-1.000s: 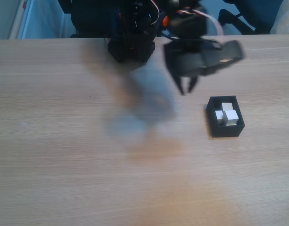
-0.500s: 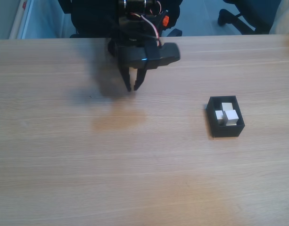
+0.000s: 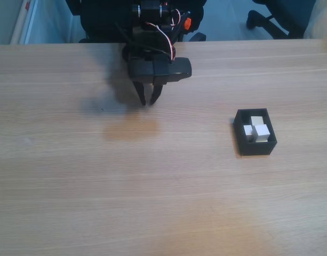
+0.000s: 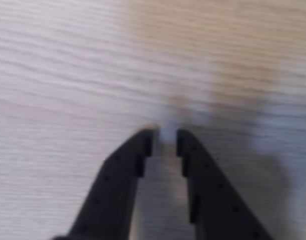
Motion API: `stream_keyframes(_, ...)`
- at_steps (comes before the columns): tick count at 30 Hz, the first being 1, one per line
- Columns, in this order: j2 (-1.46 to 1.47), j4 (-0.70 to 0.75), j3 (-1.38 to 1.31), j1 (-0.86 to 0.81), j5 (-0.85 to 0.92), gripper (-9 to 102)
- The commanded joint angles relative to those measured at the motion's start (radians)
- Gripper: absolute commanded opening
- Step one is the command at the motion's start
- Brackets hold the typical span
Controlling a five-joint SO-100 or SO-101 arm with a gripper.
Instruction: Pick blocks and place them in the box.
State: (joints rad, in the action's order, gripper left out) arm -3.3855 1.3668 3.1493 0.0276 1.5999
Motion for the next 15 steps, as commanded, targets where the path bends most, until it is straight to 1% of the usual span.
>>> stream_keyframes(1, -0.025, 0.061, 0.061, 0.025, -0.089, 2)
stream_keyframes(9, -0.025, 0.061, 0.061, 0.032, -0.095, 0)
stream_keyframes(15, -0.025, 0.061, 0.061, 0.032, -0.091, 2)
